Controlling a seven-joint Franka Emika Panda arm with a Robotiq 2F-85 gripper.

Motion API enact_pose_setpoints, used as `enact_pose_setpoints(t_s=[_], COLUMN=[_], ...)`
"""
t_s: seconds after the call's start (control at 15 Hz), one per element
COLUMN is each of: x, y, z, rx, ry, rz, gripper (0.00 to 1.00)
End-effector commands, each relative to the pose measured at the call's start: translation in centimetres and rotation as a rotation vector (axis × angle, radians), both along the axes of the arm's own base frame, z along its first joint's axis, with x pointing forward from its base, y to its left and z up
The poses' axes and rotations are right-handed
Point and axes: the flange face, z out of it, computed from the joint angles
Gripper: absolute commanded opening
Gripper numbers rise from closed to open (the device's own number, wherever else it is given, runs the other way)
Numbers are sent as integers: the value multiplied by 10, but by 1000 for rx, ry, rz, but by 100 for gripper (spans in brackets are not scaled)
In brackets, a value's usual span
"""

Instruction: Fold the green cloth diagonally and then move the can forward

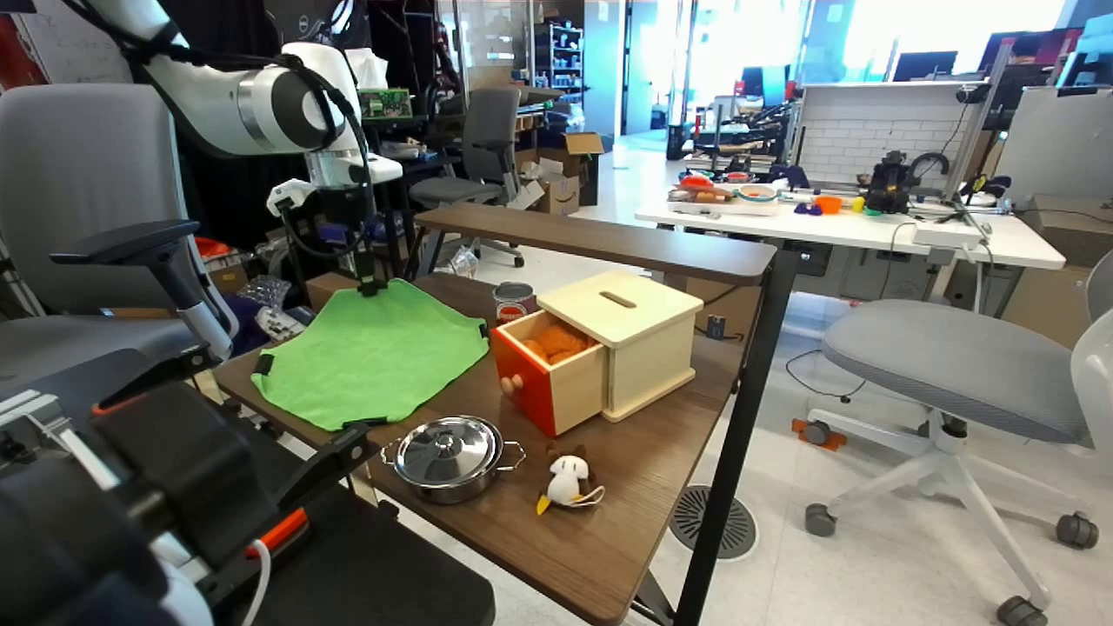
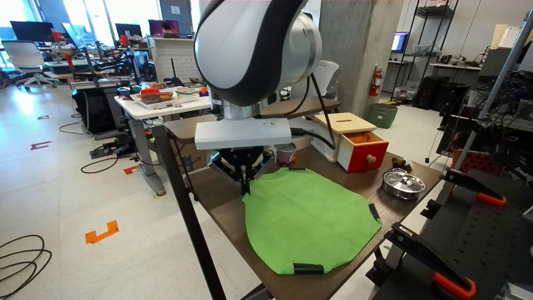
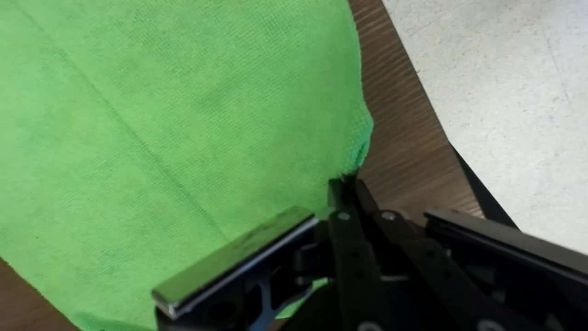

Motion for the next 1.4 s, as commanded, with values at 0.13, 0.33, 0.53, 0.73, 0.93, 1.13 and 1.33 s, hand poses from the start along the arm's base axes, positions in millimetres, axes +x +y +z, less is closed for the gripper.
enact_pose_setpoints(t_s=[0.13,0.33,0.53,0.73,0.93,1.13,1.33], x=[-41,-68,-95,-112,-118,-120,-119], y=[-37,-56,-75,-95,-109,-114,-115], z=[29,31,29,19,7,3,6], rx=[-64,-72,-77,-80,-85,-92,-98], ry=[5,22,32,45,63,73,68], rz=[-18,-22,-22,-39,-49,-55,-57], gripper=[1,1,1,1,29,44,65])
